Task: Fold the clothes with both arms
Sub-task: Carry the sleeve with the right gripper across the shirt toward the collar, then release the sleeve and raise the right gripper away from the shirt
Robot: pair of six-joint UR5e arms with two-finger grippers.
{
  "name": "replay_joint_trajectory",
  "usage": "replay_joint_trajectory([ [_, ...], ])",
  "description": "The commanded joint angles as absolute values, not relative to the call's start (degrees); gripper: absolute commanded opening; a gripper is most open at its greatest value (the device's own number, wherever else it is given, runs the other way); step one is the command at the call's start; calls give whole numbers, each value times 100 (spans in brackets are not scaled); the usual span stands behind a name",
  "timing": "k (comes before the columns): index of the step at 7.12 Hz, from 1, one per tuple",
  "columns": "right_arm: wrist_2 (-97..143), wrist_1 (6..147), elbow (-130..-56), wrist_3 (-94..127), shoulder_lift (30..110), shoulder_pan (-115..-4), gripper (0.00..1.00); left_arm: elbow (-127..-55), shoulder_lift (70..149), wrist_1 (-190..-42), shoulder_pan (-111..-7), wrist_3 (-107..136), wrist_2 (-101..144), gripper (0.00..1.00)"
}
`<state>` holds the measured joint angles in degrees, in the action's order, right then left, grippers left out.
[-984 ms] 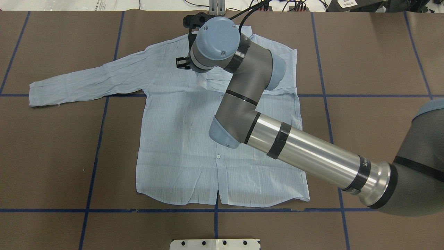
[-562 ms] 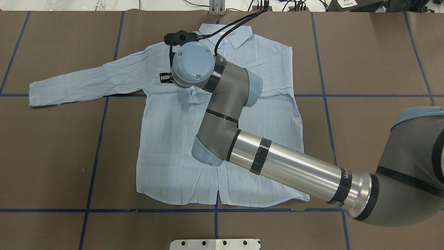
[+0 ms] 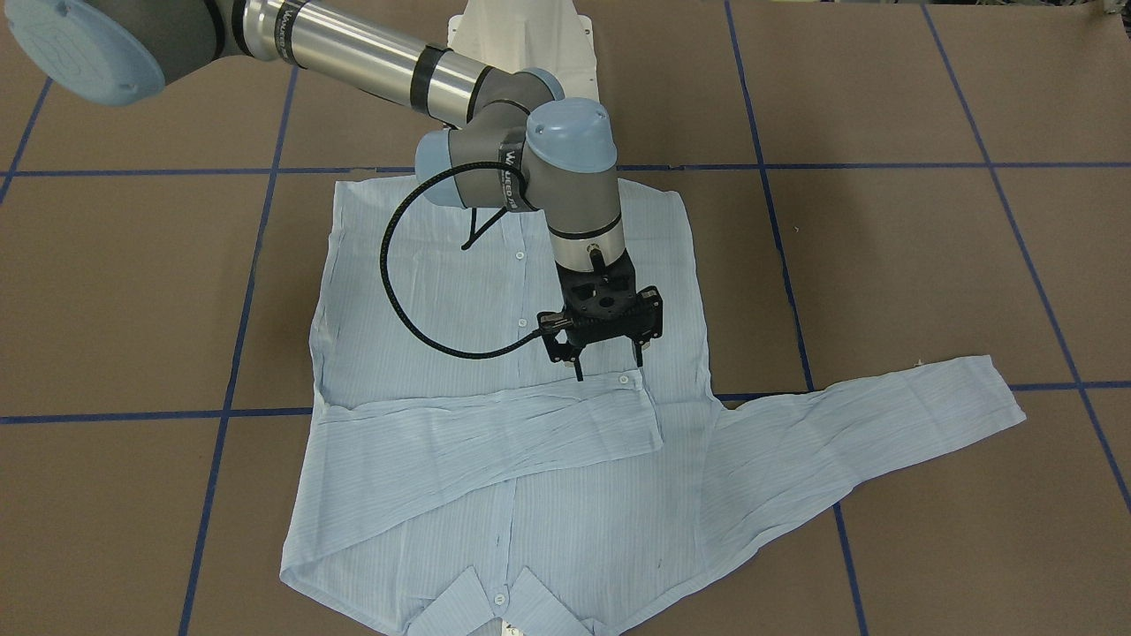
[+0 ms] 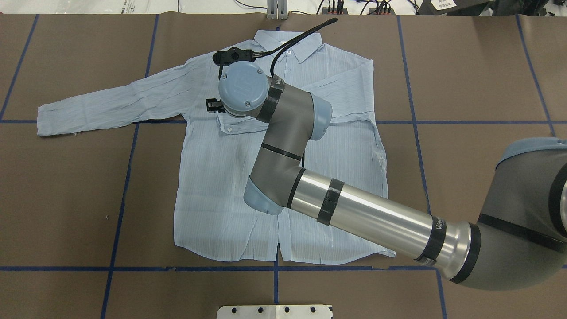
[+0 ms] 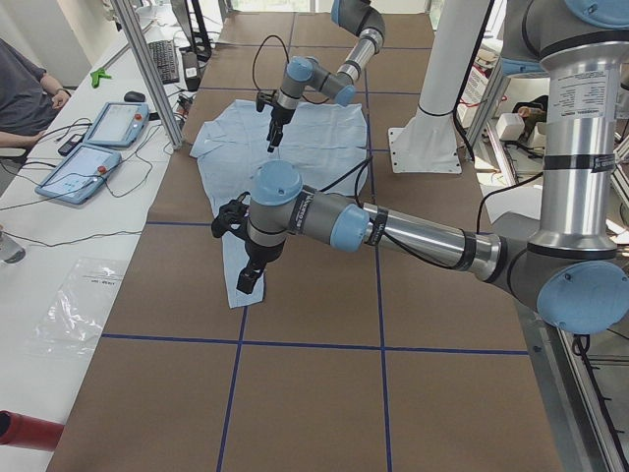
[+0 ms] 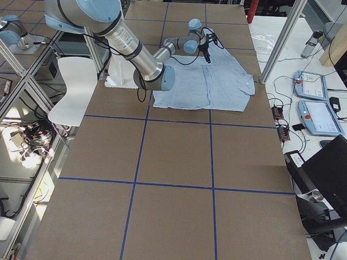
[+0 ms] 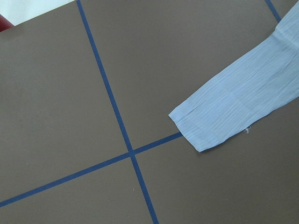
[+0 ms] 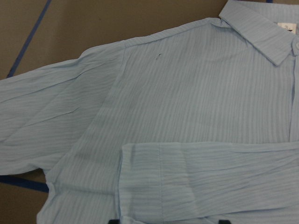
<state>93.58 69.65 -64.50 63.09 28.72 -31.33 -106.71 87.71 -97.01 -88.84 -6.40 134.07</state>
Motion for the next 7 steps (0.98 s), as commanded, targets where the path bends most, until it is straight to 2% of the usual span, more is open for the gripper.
replay_joint_trajectory([
  [1, 10471, 8037, -6809, 6250, 2996, -3749, 100, -10652, 8763, -10018, -8877, -598, 13998, 100],
  [3, 11221, 8226, -7484, 5874, 3687, -4348, 100, -10696, 8763, -10055, -8833, -615, 14062, 100],
  [5, 11791, 8654, -8888, 4560, 5012, -5058, 100, -10583, 8771, -10353, -8326, -571, 14010, 100],
  [7, 12155, 9183, -9901, 2979, 6146, -5833, 100, -10372, 8763, -10667, -8175, 163, 13966, 100],
])
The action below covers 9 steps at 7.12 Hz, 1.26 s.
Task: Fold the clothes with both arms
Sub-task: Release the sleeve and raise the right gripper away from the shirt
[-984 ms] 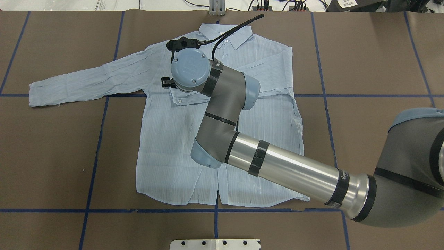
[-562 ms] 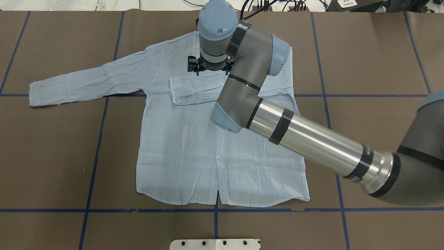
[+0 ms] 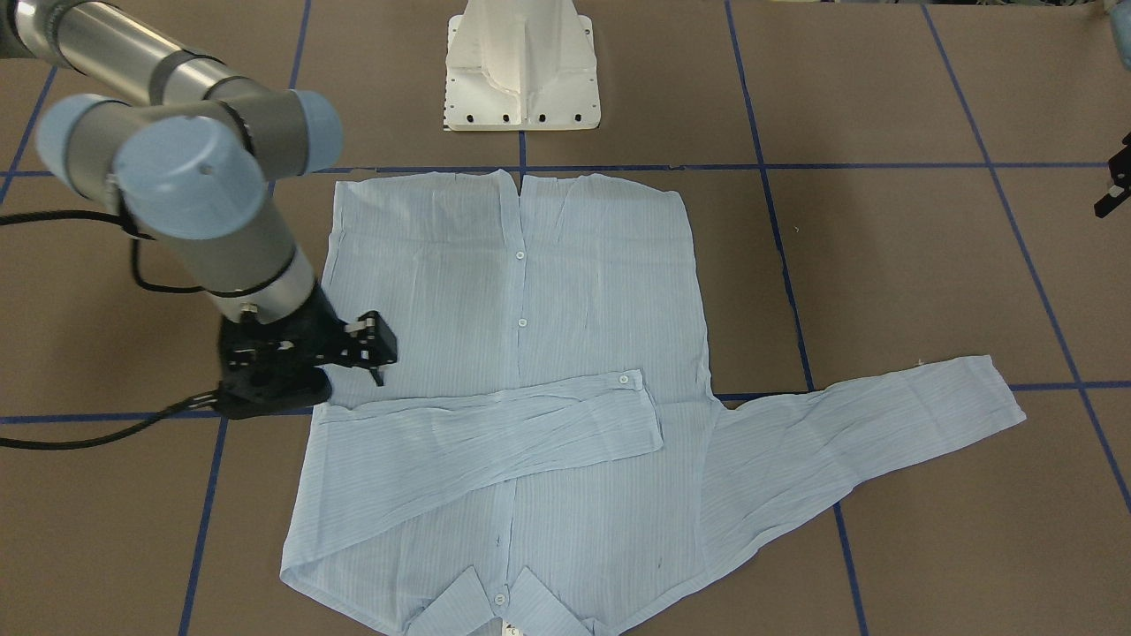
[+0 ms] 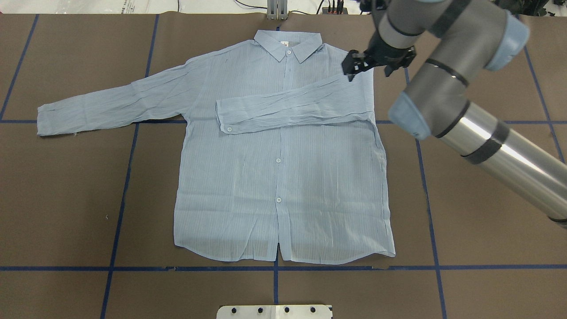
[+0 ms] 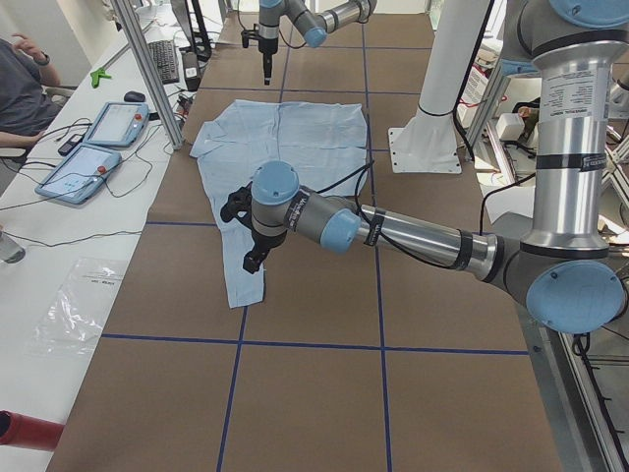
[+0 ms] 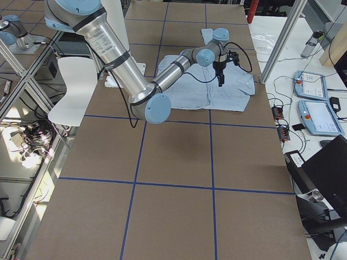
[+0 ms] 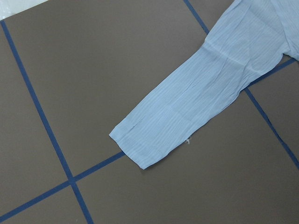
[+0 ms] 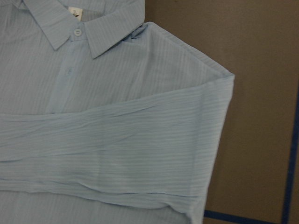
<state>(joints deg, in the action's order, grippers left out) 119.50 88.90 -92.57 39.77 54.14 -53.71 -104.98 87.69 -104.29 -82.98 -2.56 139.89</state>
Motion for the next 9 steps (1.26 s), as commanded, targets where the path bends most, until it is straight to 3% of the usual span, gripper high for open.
replay_joint_trajectory([
  [1, 12190, 9202, -10271, 2475, 6831, -6045, 100, -9997, 8763, -11166, -8139, 489, 13966, 100],
  [2, 12295, 9011, -10622, 2270, 7586, -6343, 100, -9723, 8737, -11710, -8130, 927, 13957, 100],
  [6, 12937, 8974, -11065, 888, 9321, -7680, 100, -8793, 8727, -13441, -7744, 2317, 13018, 100],
  [9, 13078, 9026, -10987, 905, 9746, -7928, 100, -8360, 8946, -13975, -7392, 3111, 12323, 100],
])
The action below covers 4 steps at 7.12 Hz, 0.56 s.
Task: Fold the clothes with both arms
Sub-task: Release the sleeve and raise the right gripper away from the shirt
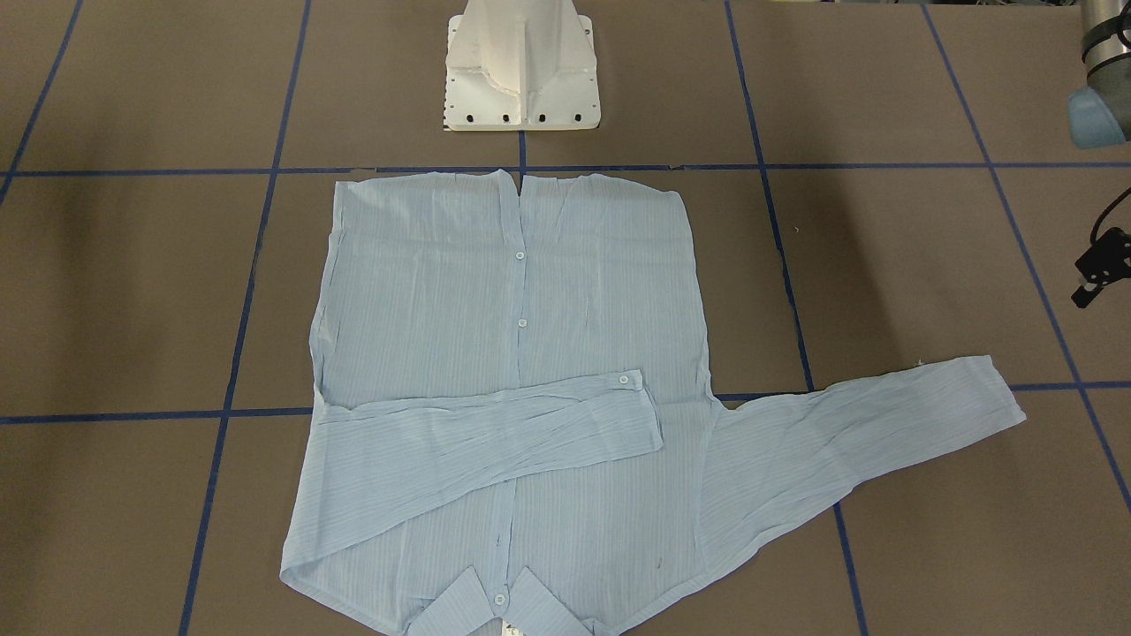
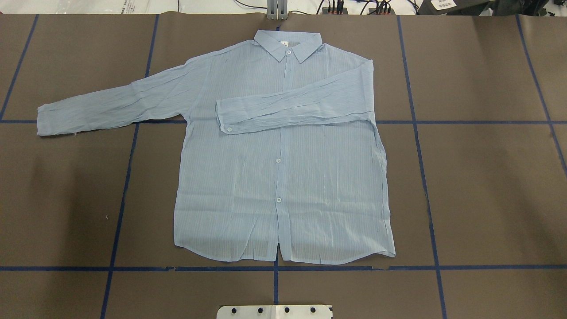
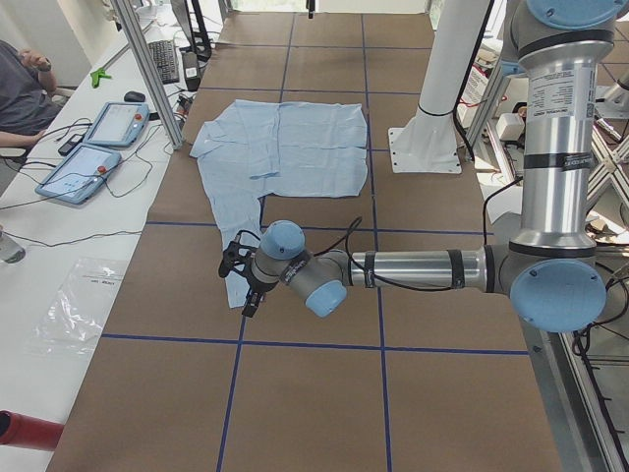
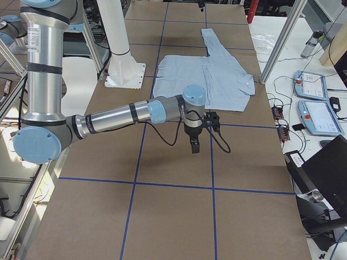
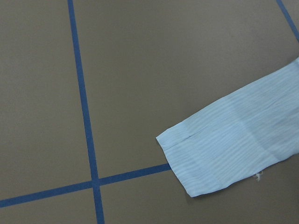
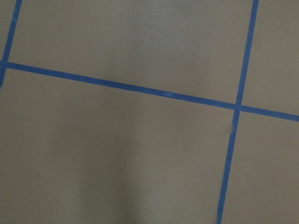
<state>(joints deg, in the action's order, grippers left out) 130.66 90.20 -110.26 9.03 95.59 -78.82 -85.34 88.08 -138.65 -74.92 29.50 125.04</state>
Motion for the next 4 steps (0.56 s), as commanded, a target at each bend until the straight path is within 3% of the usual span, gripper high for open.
replay_joint_trajectory([
  [1, 13087, 8983, -11004, 897, 9999, -8050, 100, -8350, 8956, -13975, -7322, 3120, 12331, 100],
  [4, 13096, 8965, -11083, 896, 10160, -8183, 100, -8026, 9254, -14036, -7024, 3434, 12322, 100],
])
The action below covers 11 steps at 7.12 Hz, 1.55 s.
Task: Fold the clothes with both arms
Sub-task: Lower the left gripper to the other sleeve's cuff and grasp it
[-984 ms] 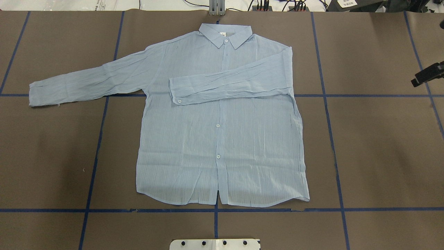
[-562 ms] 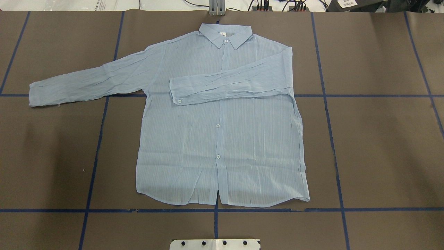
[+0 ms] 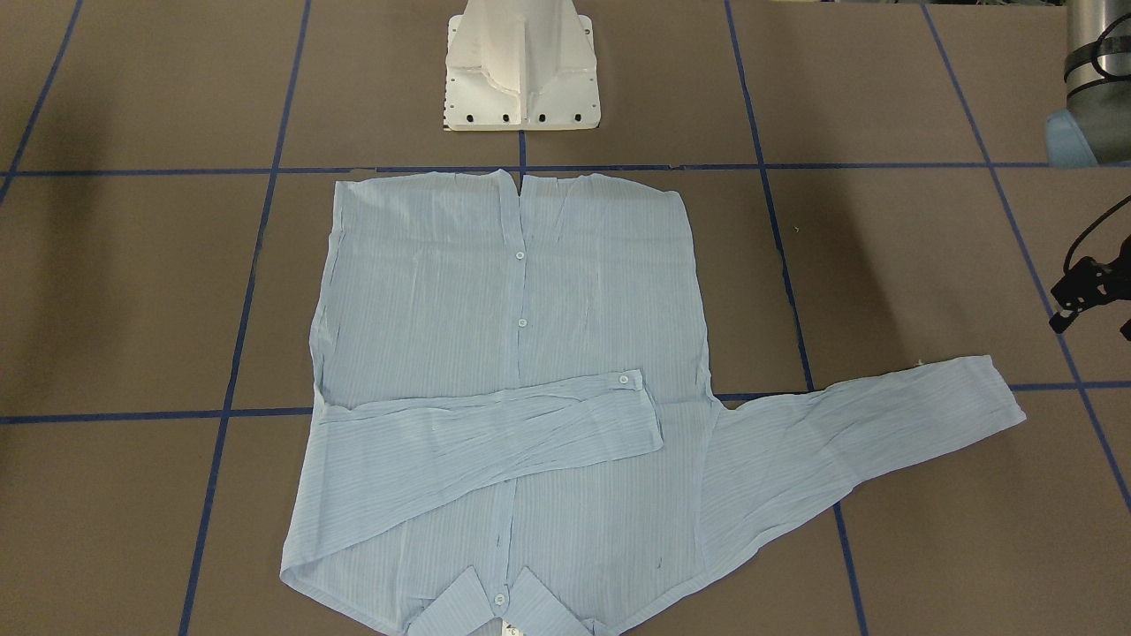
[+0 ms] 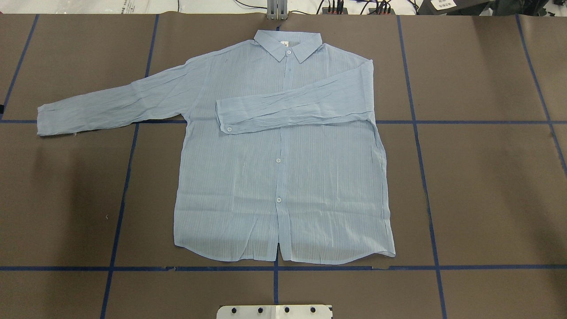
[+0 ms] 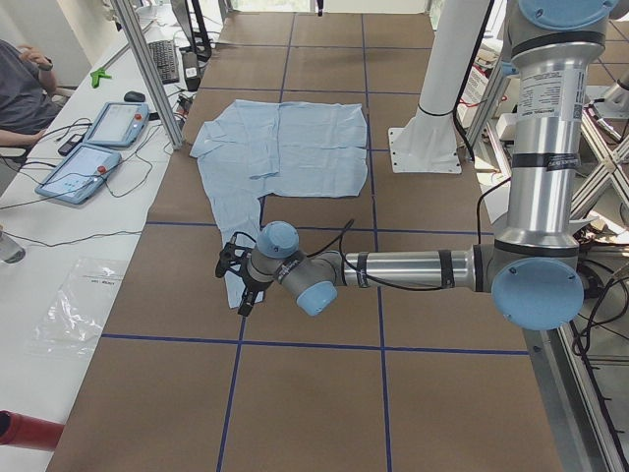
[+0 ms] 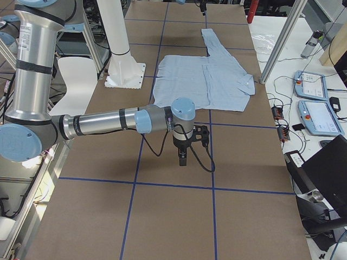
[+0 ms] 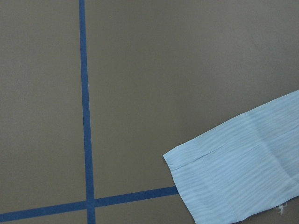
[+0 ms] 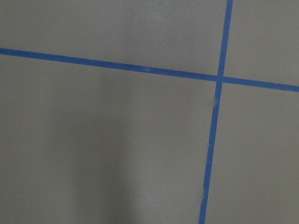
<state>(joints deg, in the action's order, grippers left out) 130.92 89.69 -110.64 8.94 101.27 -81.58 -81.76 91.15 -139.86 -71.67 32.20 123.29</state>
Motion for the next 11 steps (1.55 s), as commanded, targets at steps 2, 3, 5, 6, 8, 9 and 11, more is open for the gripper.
replay_joint_trajectory([
  [2, 13087, 8965, -11048, 905, 10151, -8183, 100, -7264, 9587, -14875, -6620, 4023, 12322, 100],
  [3, 13087, 8965, -11039, 897, 10151, -8183, 100, -7147, 9632, -14976, -6409, 4191, 12287, 100],
  [5, 13087, 8965, -11048, 914, 10151, -8183, 100, -6997, 9659, -14976, -6206, 4192, 12033, 100],
  [6, 13087, 8965, -11057, 914, 10151, -8183, 100, -6987, 9659, -14977, -6162, 4192, 12032, 96],
  [8, 13096, 8965, -11057, 923, 10151, -8174, 100, -6978, 9677, -14977, -6135, 4184, 12032, 62],
  [9, 13096, 8965, -11039, 932, 10143, -8174, 100, -6987, 9694, -14977, -6083, 4192, 12032, 46],
  [11, 13096, 8965, -11039, 932, 10143, -8183, 100, -7014, 9694, -14985, -6073, 4184, 12032, 26],
])
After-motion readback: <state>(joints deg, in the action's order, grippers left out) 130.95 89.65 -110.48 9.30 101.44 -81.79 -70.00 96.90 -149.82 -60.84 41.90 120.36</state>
